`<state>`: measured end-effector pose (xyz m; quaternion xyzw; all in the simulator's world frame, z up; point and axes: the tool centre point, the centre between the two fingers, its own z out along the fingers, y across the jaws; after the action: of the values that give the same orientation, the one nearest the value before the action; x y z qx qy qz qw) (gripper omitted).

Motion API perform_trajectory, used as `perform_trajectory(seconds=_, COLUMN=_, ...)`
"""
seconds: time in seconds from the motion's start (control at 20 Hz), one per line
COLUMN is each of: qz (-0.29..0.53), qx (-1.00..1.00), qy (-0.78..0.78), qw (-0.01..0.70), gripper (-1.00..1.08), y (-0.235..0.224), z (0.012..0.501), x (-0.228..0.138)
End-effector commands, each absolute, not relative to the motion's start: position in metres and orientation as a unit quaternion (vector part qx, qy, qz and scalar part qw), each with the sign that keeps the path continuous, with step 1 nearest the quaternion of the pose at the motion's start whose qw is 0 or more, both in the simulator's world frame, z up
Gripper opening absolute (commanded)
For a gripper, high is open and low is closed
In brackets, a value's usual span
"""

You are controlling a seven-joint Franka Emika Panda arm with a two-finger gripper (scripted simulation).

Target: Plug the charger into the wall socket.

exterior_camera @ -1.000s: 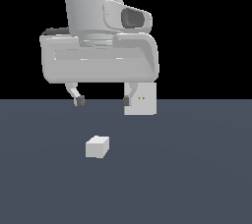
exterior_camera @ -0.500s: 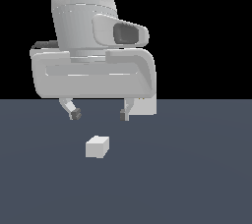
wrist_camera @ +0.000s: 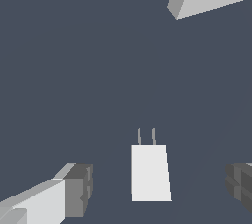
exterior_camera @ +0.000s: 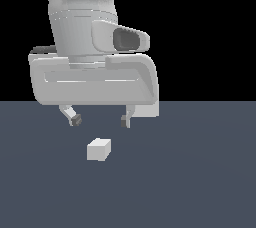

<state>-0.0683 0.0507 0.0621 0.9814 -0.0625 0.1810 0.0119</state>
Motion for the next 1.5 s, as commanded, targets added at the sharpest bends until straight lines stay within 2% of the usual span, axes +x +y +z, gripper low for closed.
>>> perform_trajectory(seconds=0.0, qz=0.181, qx=0.981, qy=-0.063, qw=0.012, gripper=1.0, y=0.051, z=0.059, x=-0.069)
perform_trajectory(seconds=0.85, qz=0.181, qx=0.981, qy=-0.064, qw=0.011, gripper=1.0, y=0.051, z=0.012, x=-0.069)
perform_trajectory(seconds=0.9, qz=0.181, qx=0.981, qy=-0.064, qw=0.011, gripper=-1.0, y=0.051, z=0.012, x=-0.069)
perform_trajectory(seconds=1.45, qz=0.181, qx=0.981, qy=-0.065, qw=0.012, gripper=-1.0, y=0.049, z=0.012, x=-0.069)
